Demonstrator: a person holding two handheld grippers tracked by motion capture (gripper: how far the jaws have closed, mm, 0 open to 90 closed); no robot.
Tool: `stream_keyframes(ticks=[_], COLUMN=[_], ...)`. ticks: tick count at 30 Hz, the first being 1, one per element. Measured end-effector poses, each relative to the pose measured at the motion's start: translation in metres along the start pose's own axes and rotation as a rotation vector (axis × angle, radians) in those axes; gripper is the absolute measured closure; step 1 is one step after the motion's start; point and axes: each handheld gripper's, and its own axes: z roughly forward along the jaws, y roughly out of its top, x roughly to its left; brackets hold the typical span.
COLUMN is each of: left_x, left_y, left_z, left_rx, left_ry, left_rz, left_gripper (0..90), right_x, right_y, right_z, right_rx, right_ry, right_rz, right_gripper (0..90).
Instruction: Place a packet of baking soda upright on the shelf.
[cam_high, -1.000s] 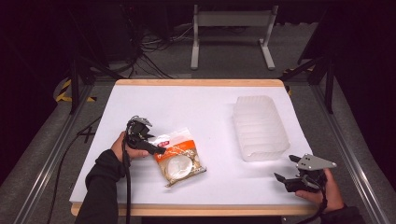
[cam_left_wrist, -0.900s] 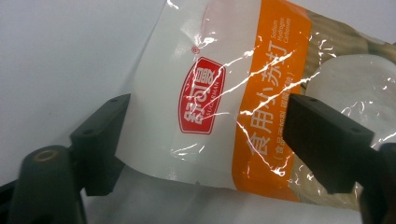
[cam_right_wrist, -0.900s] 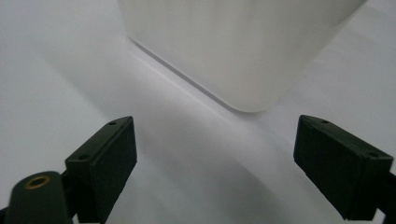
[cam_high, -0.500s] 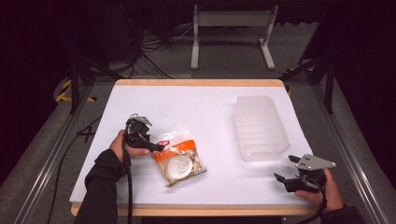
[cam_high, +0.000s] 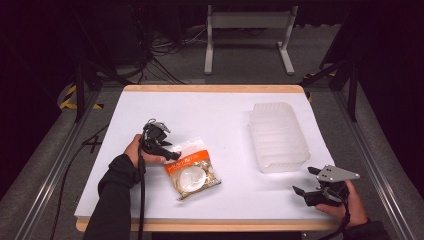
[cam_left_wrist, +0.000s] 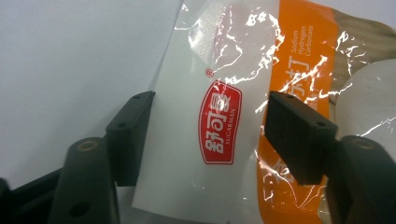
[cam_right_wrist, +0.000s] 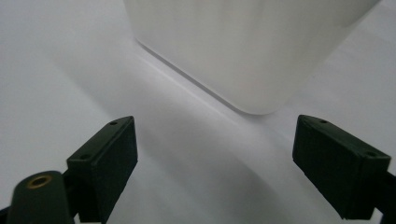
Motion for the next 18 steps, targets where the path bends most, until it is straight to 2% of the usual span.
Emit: stream_keyframes(ticks=[1,2,4,5,7,8,10,14,16,17,18], left_x=[-0.001,-0.003,-0.004,-0.004,-0.001,0.000,0.001,-0.002,-0.003,-0.004,-0.007], left_y=[0.001,0.003,0.004,0.005,0.006,0.006,0.007,0.012,0.014,0.014,0.015], left_z=[-0.002,-0.007,-0.009,-0.009,-0.003,0.001,0.003,0.005,0.004,0.004,0.003], left_rx=[0.000,-0.030,-0.040,-0.026,0.041,0.058,0.042,0.067,0.073,0.076,0.075], left_ry=[0.011,-0.007,-0.023,-0.022,0.026,0.026,0.017,0.029,0.039,0.034,-0.002], left_rz=[0.015,0.024,0.022,0.024,0.005,0.003,0.011,0.039,0.049,0.066,0.090], left_gripper=[45.8,48.3,49.0,49.0,46.1,45.6,44.4,47.1,56.7,56.7,69.7], right_x=[0.000,0.000,0.000,0.000,-0.001,-0.001,-0.001,-0.001,-0.001,-0.001,-0.001], right_y=[0.000,0.000,0.000,0.000,0.000,0.000,-0.001,-0.001,-0.001,-0.001,0.000], right_z=[0.000,-0.001,-0.001,-0.001,-0.002,-0.002,-0.002,-0.001,-0.001,-0.001,-0.001], right_rx=[-0.002,-0.002,-0.002,-0.004,-0.001,-0.001,-0.001,0.000,-0.001,-0.001,0.000], right_ry=[0.003,0.001,0.000,0.000,-0.006,-0.004,-0.003,0.001,0.005,0.007,0.008], right_rz=[0.001,0.000,0.001,0.002,0.006,0.007,0.009,0.009,0.009,0.010,0.009], right_gripper=[14.5,14.5,14.5,14.5,14.6,14.6,14.6,14.7,14.8,14.8,14.8])
